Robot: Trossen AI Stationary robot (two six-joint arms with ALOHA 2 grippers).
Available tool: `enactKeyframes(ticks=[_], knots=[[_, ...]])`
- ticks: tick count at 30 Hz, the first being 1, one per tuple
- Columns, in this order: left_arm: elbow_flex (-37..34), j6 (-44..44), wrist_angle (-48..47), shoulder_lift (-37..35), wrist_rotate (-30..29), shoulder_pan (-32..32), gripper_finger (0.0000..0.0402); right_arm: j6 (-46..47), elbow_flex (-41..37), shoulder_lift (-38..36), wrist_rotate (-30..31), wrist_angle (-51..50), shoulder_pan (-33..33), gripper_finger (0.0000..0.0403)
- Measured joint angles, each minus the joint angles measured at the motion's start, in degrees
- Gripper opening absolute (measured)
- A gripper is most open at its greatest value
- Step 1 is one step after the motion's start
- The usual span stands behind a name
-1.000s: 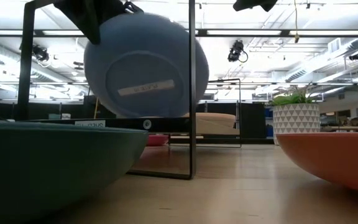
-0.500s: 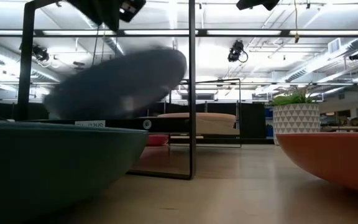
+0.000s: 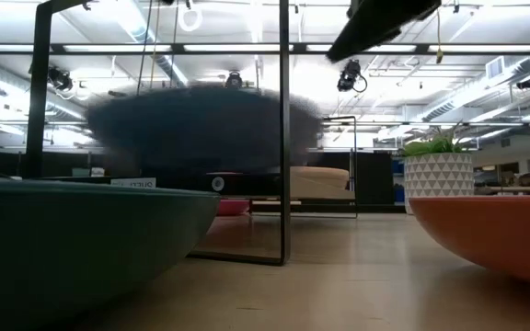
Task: Place and stack plates onto a shelf
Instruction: Put the blue plate on the shelf, then stack the brown plate on top of the light orange plate on the shelf
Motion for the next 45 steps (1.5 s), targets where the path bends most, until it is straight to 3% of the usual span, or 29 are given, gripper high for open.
enactKeyframes(ticks=[10,19,23,32,39,45], knots=[[-16.3,-5.9,10.3,-18.4,-0.8,0.4,0.006,-7.0,0.1,4.5,-2.4,12.0,-0.2,0.0113],[-26.4,-16.3,11.5,-30.1,-0.9,0.2,0.0059,-12.7,-0.1,11.1,-13.2,24.6,-4.0,0.0113],[-27.0,-19.6,11.8,-32.6,-0.8,0.2,0.0059,-14.9,-0.1,14.8,-16.4,28.3,-5.3,0.0113],[-27.0,-30.3,11.8,-33.5,-1.0,0.3,0.0059,-16.3,-0.1,19.8,-16.5,26.2,-7.5,0.0113],[-26.5,-31.7,11.4,-33.7,-3.0,0.3,0.0059,-14.9,-0.1,18.0,-11.9,19.1,-10.1,0.0113],[-24.6,-33.2,7.9,-33.6,-10.3,0.4,0.0059,-15.8,-0.1,12.7,-11.7,16.4,-10.6,0.0113]])
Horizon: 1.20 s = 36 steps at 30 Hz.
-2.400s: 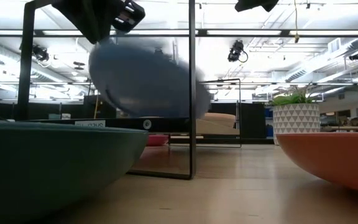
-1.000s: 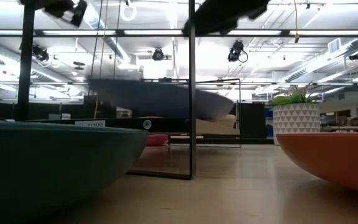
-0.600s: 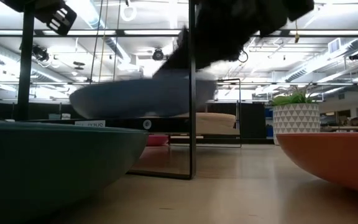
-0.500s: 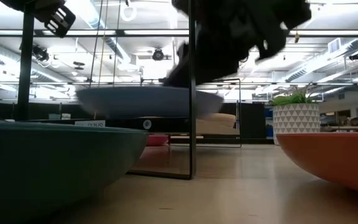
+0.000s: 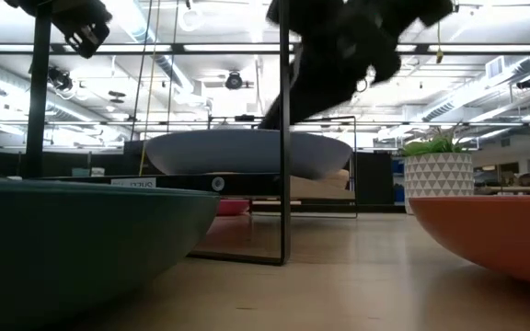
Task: Place and stack plates onto a shelf
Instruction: Stack the brown plate on top of the light orange plate on the shelf
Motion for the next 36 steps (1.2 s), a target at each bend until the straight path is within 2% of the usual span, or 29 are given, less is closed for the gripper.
enactKeyframes(ticks=[2,7,9,11,17,22,24,29,33,36], knots=[[0.0,-0.1,-1.5,0.1,-2.8,0.0,0.0059,0.0,0.0,-1.8,-0.6,-0.2,0.6,0.0113],[0.0,-3.1,-6.0,0.9,-10.7,0.0,0.0059,-0.3,-2.1,-1.8,-3.7,6.5,2.9,0.0113],[0.0,-5.3,-6.9,2.0,-14.3,0.6,0.0059,-0.3,-2.7,-1.3,-2.8,6.1,3.5,0.0113],[0.0,-7.4,-8.5,3.6,-15.1,2.2,0.0059,0.5,-2.9,-1.3,-0.7,4.8,3.7,0.0113],[0.0,-10.1,-12.6,10.7,-11.1,10.5,0.0059,3.0,-2.9,-6.2,4.7,-3.0,5.4,0.0113],[0.1,-10.0,-16.5,16.4,-9.0,20.2,0.0059,5.5,-3.2,-12.0,11.2,-10.5,8.1,0.0113],[0.1,-8.5,-18.5,17.8,-8.0,24.7,0.0059,6.1,-4.6,-14.1,12.6,-10.6,9.0,0.0113],[0.1,-6.8,-17.3,21.2,-0.2,36.6,0.0059,8.4,-9.0,-17.3,13.4,-8.1,10.5,0.0113],[0.1,-5.8,-17.4,25.7,0.6,43.9,0.0063,8.7,-12.3,-17.9,13.4,-4.3,11.2,0.0113],[0.1,-2.4,-17.3,29.4,1.4,47.2,0.008,8.2,-13.5,-17.8,13.4,-2.1,11.4,0.0113]])
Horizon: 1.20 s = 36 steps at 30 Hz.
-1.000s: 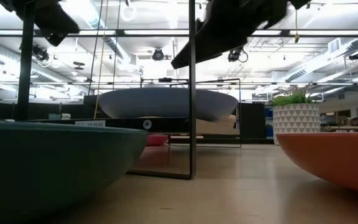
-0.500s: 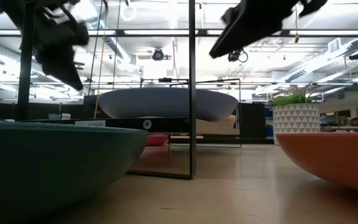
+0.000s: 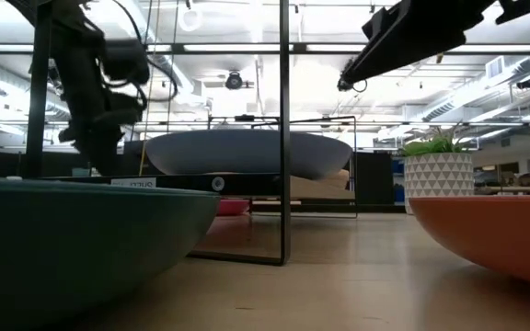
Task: Place and stack plates onto a shelf
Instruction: Stack the brown plate on top of the light orange plate on the shelf
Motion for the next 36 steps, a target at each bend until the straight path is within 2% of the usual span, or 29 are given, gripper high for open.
enactKeyframes(ticks=[8,13,21,28,32,36], knots=[[5.6,7.1,-1.4,11.0,-2.5,2.2,0.0174,-2.6,-0.1,0.0,0.0,2.9,-0.3,0.0113],[10.6,11.5,-2.7,17.6,-4.1,2.6,0.0193,-3.1,0.0,0.0,0.0,4.0,-0.4,0.0114],[12.6,21.8,-2.0,26.1,-5.0,6.7,0.0174,-3.2,0.0,0.0,-0.4,4.3,-0.4,0.0114],[12.6,28.2,-1.2,30.1,-5.0,8.6,0.0167,-2.9,0.0,0.0,-0.5,4.5,-0.4,0.0114],[12.6,29.6,-1.3,30.9,-4.9,8.6,0.0131,-2.6,0.0,0.0,-0.5,4.7,-0.3,0.0114],[12.6,29.8,-1.4,30.8,-4.6,8.6,0.0067,-2.3,0.0,0.0,-0.5,4.7,-0.1,0.0114]])
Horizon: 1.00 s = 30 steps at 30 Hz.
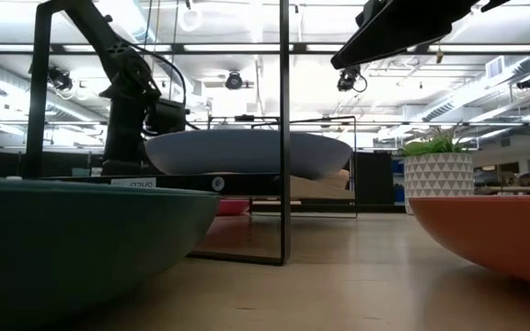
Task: Place and stack plates onto a shelf
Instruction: Stack the brown plate on top of the light orange plate on the shelf
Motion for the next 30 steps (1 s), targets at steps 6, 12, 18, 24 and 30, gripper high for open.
enactKeyframes(ticks=[6,12,18,24,30], knots=[[0.9,-0.3,-5.7,-0.5,3.3,-0.1,0.0016,0.0,0.0,0.0,0.0,0.0,0.0,0.0114],[4.8,-3.5,-17.0,-4.6,7.9,-2.5,0.0017,-0.3,0.0,0.0,0.0,0.0,0.0,0.0114],[11.4,-7.6,-25.5,-10.0,9.3,-6.7,0.0016,-0.4,0.0,0.0,0.0,0.0,0.0,0.0114],[14.1,0.8,-26.1,-14.9,14.3,-13.8,0.0016,-0.4,0.0,0.0,0.0,-0.1,0.0,0.0114],[14.3,12.5,-26.2,-17.0,14.3,-24.0,0.0018,-0.2,0.0,-1.0,0.4,-2.2,0.2,0.0114]])
